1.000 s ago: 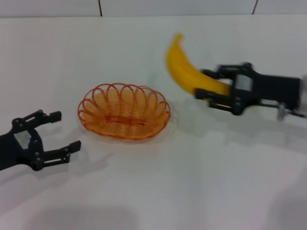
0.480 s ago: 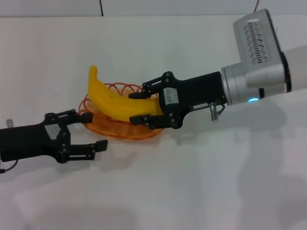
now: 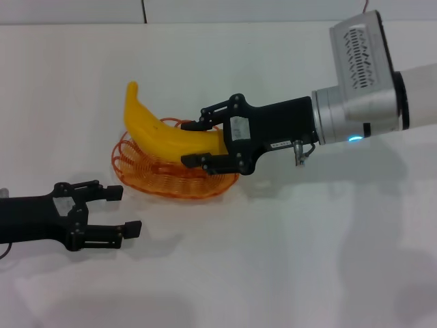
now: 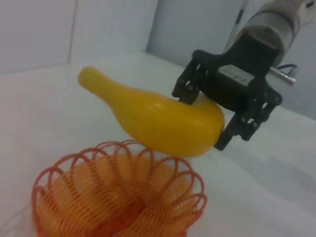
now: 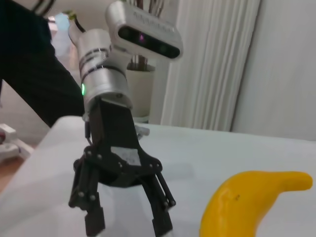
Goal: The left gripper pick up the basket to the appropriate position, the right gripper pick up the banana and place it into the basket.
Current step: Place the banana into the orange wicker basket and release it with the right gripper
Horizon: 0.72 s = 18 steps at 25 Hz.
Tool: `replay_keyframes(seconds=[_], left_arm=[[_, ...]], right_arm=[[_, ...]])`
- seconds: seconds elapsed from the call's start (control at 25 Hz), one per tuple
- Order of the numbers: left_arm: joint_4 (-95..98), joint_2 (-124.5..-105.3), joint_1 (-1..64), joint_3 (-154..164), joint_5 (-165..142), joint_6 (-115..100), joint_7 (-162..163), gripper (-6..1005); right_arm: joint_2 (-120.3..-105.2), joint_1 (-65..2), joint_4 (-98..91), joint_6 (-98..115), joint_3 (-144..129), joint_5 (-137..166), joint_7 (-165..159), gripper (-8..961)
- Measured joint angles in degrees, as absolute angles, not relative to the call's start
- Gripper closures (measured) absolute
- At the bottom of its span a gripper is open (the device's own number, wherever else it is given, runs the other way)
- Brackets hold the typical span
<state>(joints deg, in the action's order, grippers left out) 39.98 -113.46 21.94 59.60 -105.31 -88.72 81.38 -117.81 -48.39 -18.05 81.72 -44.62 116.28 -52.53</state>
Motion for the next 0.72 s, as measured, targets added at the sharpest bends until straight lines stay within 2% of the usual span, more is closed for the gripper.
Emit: replay_keyframes(seconds=[0.72], left_arm=[[39.9,-113.9,22.3,59.6,-105.3,-87.8,81.6,91]], right_arm=[[-118.11,-48.8,-15.1,76.7,-45.8,115.1,-52.4,398]])
